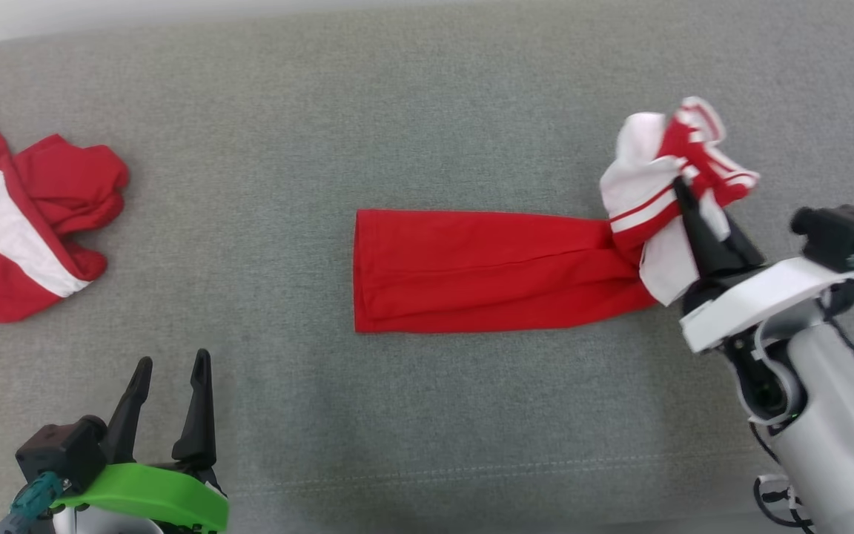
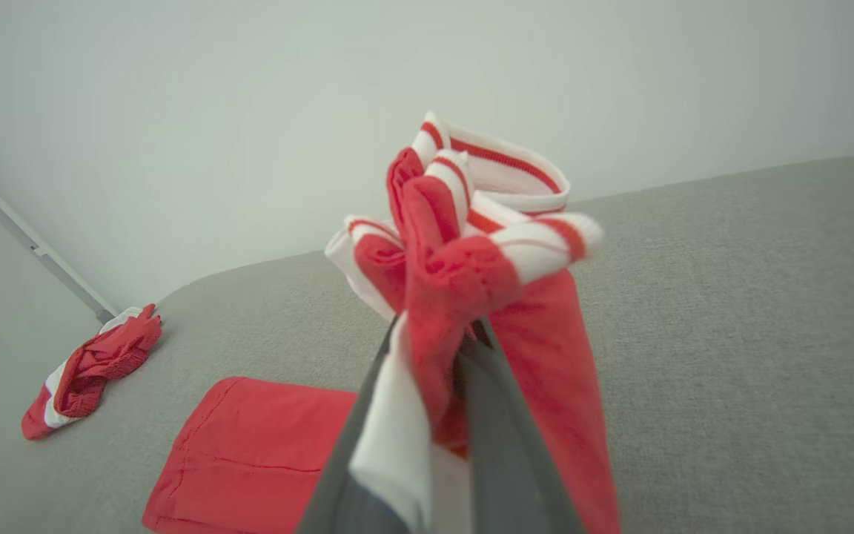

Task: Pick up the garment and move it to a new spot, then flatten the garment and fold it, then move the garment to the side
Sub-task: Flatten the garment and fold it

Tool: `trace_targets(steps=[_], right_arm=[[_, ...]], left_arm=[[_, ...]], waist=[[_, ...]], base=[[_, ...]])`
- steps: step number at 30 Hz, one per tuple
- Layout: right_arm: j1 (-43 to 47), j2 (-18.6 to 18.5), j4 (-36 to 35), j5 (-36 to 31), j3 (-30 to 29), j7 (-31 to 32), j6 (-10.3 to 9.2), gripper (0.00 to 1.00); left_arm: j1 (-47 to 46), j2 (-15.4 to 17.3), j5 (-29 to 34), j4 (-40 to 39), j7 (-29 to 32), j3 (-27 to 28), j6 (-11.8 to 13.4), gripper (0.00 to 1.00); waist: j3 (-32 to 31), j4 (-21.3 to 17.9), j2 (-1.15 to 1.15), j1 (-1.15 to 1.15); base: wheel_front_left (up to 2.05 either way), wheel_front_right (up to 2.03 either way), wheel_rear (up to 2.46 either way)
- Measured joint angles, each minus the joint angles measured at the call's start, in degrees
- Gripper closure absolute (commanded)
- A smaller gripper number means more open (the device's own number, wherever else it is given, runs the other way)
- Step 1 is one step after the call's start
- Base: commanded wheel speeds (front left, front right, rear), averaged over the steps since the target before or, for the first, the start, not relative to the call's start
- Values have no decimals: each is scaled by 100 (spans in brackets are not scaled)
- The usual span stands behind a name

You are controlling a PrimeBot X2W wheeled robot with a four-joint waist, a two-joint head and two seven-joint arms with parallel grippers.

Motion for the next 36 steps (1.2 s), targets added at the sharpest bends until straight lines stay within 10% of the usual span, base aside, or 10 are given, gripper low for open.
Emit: trace_targets(steps=[16,36], right_arm=[[-599,371,-530,-1435,1700,1107,-136,100],[-818,531,-62,-1805,2164,1952,-296,100]], left_arm=[[-40,-235,-172,132,-59,-190,-102,0],[-362,-478,-268,411,-237,-226,-222,0]], waist=[[-181,647,0,0],[-46,1369,0,0]], base=[[0,0,0],[0,0,0]])
